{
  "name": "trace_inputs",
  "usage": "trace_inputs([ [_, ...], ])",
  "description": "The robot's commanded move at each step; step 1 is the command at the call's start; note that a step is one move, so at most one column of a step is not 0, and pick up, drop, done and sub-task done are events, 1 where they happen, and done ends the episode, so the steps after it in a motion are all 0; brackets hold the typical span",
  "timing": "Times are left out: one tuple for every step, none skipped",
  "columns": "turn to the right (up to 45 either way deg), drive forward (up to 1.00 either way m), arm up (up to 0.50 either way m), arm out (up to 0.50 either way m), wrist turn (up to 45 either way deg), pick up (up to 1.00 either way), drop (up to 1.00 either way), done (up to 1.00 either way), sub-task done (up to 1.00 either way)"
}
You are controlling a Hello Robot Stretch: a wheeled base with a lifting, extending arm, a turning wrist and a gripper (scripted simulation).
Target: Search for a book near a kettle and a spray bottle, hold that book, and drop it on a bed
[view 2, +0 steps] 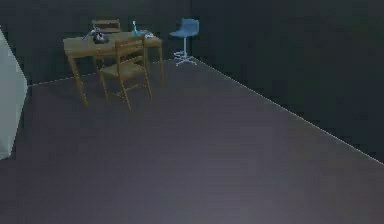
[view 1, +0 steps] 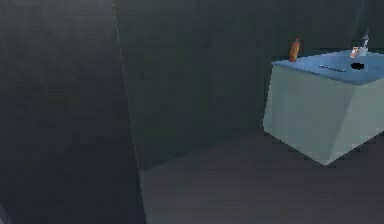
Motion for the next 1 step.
trace_inputs([
  [45.0, 0.00, 0.00, 0.00, 0.0, 0.00, 0.00, 0.00, 0.00],
])
